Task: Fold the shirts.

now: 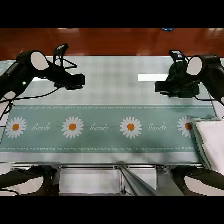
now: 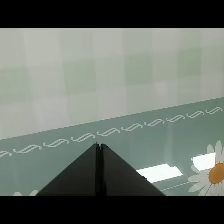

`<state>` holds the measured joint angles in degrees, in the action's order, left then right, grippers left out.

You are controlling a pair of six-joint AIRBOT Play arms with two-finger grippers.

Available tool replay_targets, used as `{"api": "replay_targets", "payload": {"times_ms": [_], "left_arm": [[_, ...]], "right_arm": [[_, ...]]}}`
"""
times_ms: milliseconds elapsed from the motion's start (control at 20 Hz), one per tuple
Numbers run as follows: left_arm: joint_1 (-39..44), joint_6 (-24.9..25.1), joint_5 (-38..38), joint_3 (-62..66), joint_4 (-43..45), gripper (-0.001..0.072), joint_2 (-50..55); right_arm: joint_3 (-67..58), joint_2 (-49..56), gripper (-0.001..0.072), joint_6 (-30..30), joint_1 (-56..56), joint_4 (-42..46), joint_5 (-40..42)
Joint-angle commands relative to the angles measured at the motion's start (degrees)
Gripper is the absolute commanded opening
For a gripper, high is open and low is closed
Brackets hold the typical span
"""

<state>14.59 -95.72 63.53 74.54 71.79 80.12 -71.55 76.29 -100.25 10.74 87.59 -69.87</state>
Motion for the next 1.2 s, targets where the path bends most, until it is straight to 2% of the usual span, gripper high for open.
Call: {"api": "replay_targets", "payload": {"times_ms": [0, 700, 1150], "left_arm": [[0.0, 0.0, 0.0, 0.0, 0.0, 0.0022, 0.0], [0.0, 0.0, 0.0, 0.0, 0.0, 0.0021, 0.0], [0.0, 0.0, -3.1, 0.0, 0.3, 0.0024, 2.0]], "right_arm": [[0.0, 0.0, 0.0029, 0.0, 0.0, 0.0, 0.0], [0.0, 0.0, 0.0029, 0.0, 0.0, 0.0, 0.1], [0.0, 0.0, 0.0030, 0.0, 0.0, 1.5, 12.7]]}}
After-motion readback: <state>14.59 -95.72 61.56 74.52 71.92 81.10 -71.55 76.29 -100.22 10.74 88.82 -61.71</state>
